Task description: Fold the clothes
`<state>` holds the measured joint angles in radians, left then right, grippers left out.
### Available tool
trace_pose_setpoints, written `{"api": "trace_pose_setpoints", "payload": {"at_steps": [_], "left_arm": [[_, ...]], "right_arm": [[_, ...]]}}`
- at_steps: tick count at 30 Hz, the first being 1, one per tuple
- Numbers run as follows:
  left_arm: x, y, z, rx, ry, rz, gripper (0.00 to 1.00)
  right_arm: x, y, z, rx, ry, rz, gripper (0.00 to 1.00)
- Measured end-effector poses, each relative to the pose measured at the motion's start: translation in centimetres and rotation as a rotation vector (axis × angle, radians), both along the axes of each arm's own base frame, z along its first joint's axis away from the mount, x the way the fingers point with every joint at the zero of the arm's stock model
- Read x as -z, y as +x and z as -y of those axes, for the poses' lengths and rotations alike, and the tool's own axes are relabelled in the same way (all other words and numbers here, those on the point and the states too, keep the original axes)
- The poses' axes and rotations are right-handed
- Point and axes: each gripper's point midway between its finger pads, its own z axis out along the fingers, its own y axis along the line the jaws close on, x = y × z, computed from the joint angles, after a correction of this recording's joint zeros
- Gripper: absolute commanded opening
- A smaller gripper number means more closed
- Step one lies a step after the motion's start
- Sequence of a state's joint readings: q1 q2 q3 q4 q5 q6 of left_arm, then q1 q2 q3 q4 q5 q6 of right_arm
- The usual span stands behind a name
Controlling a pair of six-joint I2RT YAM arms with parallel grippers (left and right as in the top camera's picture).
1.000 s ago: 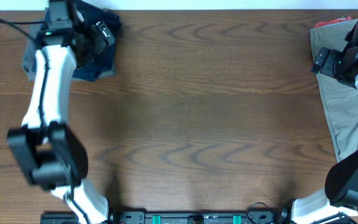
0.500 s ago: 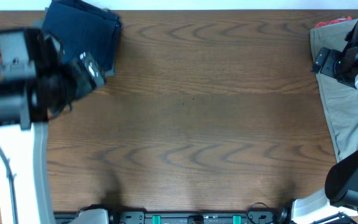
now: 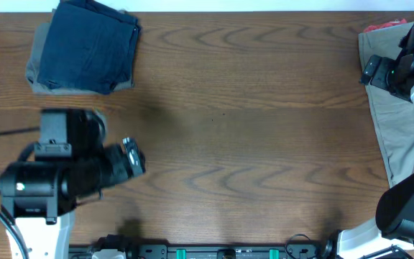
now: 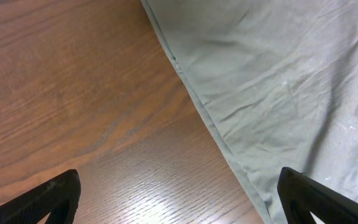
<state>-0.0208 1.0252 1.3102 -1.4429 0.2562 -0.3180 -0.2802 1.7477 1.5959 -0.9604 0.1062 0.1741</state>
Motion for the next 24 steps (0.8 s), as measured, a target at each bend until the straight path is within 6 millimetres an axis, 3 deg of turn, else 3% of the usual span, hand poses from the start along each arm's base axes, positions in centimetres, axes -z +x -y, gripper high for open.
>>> {"api": "trace_pose_setpoints", "payload": {"at_steps": [3,15,20,24], "left_arm": [[1.3,-1.2,0.0,0.0,0.001,-0.059,0.98],[1.6,-1.0,0.0,0.0,0.002,-0.076,0.98],[1.3,0.9,0.0,0.001,0.0,0.0,0.98],[2.4,3.1,0.1,0.006,0.0,0.091,0.98]], "right_arm": [[0.0,0.0,0.0,0.0,0.0,0.0,0.99],[0.0,0.0,0.0,0.0,0.0,0.0,0.99],[0.0,0.0,0.0,0.0,0.0,0.0,0.99],[0.0,0.0,0.0,0.0,0.0,0.0,0.99]]}}
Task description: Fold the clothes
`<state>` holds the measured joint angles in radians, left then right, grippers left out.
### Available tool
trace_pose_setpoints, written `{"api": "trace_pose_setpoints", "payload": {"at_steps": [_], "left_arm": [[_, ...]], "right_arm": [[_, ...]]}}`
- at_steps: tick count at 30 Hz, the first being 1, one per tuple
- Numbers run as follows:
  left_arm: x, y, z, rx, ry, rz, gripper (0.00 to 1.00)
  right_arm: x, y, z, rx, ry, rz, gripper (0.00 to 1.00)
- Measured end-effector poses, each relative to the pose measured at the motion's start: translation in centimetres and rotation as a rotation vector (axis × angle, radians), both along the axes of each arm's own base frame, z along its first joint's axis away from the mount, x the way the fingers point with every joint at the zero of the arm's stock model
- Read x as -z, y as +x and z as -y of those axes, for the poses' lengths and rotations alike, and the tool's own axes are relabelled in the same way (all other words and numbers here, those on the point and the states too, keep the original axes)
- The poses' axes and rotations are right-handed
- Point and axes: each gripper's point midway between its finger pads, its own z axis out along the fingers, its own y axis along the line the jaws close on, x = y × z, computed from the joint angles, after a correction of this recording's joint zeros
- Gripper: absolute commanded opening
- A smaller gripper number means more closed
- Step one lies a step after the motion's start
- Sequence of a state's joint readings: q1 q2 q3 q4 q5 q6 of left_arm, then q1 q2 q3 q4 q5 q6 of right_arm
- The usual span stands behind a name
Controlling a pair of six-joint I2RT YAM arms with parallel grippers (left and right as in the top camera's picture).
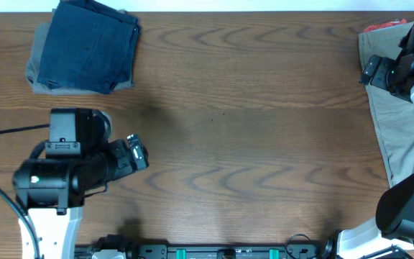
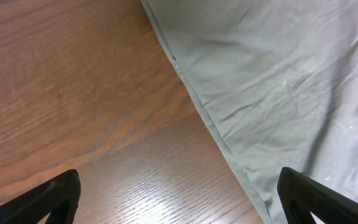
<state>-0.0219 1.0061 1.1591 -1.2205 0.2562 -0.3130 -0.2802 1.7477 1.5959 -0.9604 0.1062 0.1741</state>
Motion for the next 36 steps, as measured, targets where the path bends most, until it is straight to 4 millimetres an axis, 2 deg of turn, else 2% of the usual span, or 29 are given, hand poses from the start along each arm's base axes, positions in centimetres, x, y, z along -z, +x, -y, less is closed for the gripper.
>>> {"api": "trace_pose_setpoints", "payload": {"at_steps": [4,11,16,21,32,36], "left_arm": [[2.1,1.4,0.0,0.017,0.006,0.136,0.98],[4.9,1.6,0.0,0.026,0.009,0.478,0.98],[4.7,1.9,0.0,0.024,0.008,0.694,0.98],[4.8,2.4,0.0,0.023,0.008,0.799,0.98],[7.3,3.2,-0.2,0.008,0.016,0.951,0.98],[6.2,3.3,-0.6,-0.012,0.03,1.018,0.98]], "right_arm": [[0.0,0.0,0.0,0.0,-0.001,0.001,0.99],[0.0,0.0,0.0,0.0,0.0,0.0,0.99],[0.0,0.0,0.0,0.0,0.0,0.0,0.99],[0.0,0.0,0.0,0.0,0.0,0.0,0.99],[0.0,0.0,0.0,0.0,0.0,0.0,0.99],[0.0,0.0,0.0,0.0,0.0,0.0,0.99]]}}
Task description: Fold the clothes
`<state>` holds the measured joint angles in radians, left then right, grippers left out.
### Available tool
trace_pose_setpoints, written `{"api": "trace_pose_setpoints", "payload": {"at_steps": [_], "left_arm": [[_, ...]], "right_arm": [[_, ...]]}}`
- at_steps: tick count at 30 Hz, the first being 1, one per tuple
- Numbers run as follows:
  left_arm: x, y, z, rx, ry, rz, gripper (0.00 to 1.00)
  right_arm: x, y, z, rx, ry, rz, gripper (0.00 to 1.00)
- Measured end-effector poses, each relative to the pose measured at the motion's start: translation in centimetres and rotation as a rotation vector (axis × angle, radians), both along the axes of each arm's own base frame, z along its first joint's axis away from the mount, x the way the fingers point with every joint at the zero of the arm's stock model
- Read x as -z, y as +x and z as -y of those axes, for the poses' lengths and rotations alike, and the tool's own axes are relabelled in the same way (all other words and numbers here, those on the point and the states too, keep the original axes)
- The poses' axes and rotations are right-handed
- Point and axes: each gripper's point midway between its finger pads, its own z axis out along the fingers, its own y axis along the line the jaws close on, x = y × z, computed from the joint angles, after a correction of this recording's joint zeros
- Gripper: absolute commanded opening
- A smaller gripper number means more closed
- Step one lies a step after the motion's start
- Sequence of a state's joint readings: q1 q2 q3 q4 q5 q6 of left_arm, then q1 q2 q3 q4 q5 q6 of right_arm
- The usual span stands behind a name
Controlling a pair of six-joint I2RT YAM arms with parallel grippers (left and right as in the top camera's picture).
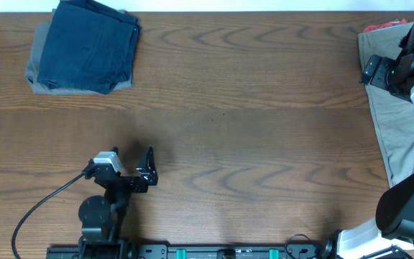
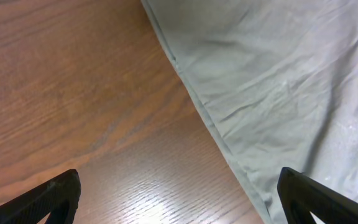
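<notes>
A folded dark blue garment (image 1: 86, 44) lies on a folded grey one (image 1: 37, 69) at the table's far left corner. An unfolded khaki garment (image 1: 395, 126) is spread along the right edge, and in the right wrist view the khaki garment (image 2: 278, 87) fills the upper right. My right gripper (image 1: 376, 72) hovers over its left hem; seen from the wrist, the right gripper (image 2: 179, 179) is open and holds nothing. My left gripper (image 1: 132, 164) sits low near the front edge, far from any cloth, its fingers apart.
Something red (image 1: 381, 27) shows at the far right corner, behind the khaki garment. The bare wooden table (image 1: 250, 129) stretches between the two piles. A cable (image 1: 45, 205) runs from the left arm's base toward the front left.
My left arm has pulled back toward the front edge and folded down low; its gripper now sits a little nearer the front. The right gripper and the khaki garment have not moved.
My left arm stood raised just below the folded stack with its gripper pointing right. Then it had shifted slightly toward the centre. Now it is folded down at the front edge. The right gripper stayed open over the khaki hem throughout.
</notes>
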<state>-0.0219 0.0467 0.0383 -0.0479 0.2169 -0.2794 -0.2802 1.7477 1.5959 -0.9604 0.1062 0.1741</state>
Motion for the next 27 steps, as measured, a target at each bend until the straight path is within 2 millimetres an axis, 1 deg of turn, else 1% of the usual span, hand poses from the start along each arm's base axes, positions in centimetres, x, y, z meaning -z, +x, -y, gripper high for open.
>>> {"api": "trace_pose_setpoints", "payload": {"at_steps": [4,9,19,25,27], "left_arm": [[-0.7,0.0,-0.7,-0.038,0.004,0.036,0.98],[-0.6,0.1,-1.6,-0.094,0.011,0.034,0.98],[-0.5,0.1,-2.1,-0.122,0.014,0.032,0.98],[-0.5,0.2,-3.1,-0.163,0.015,0.032,0.98],[-0.5,0.2,-3.1,-0.165,0.016,0.032,0.98]], "right_arm": [[0.0,0.0,0.0,0.0,0.0,0.0,0.99],[0.0,0.0,0.0,0.0,0.0,0.0,0.99],[0.0,0.0,0.0,0.0,0.0,0.0,0.99],[0.0,0.0,0.0,0.0,0.0,0.0,0.99],[0.0,0.0,0.0,0.0,0.0,0.0,0.99]]}}
